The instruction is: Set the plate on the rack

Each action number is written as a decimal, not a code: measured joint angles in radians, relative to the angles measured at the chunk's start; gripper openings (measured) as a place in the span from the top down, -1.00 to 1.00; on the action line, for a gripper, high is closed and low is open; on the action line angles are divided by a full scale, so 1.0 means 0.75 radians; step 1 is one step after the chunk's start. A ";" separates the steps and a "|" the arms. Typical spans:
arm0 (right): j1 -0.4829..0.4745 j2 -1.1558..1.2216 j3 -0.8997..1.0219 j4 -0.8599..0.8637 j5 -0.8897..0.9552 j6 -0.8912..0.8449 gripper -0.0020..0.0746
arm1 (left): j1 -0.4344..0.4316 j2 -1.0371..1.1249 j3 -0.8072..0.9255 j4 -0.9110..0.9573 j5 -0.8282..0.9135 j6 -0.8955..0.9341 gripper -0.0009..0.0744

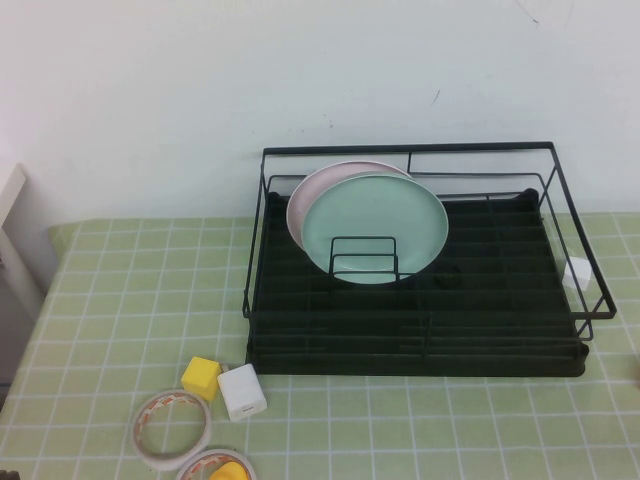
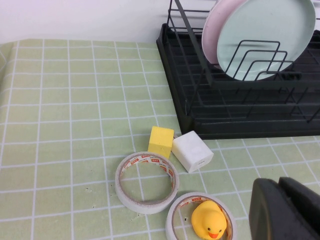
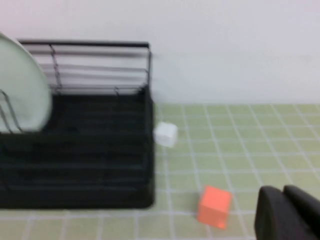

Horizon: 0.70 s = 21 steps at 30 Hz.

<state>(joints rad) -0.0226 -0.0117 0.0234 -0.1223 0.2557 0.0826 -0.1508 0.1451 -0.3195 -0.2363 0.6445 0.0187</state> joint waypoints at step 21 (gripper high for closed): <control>0.046 0.000 0.001 -0.018 0.105 0.048 0.93 | 0.000 0.000 0.000 0.000 0.000 0.000 0.98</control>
<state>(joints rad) 0.0118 -0.0117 0.0239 -0.1355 0.3344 0.1182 -0.1508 0.1451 -0.3195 -0.2363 0.6445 0.0187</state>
